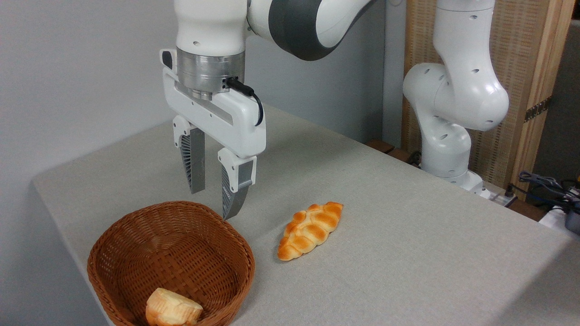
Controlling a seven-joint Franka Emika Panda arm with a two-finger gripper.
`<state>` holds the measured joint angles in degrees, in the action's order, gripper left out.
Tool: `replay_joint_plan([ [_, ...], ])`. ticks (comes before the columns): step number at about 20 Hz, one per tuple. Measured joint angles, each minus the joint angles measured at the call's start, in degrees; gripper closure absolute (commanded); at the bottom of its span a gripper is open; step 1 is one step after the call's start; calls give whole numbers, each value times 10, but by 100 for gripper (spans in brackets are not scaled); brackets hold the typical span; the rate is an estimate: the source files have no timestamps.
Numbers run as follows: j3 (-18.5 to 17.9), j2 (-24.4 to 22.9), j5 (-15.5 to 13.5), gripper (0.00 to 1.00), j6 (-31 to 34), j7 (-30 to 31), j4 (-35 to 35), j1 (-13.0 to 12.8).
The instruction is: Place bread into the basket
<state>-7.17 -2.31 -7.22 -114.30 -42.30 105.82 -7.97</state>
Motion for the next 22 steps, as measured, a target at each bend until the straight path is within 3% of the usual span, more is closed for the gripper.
replay_joint_plan([
  [18,-14,0,0,0,0,-22,0,2],
  [22,-15,0,-18,0,0,-23,0,2],
])
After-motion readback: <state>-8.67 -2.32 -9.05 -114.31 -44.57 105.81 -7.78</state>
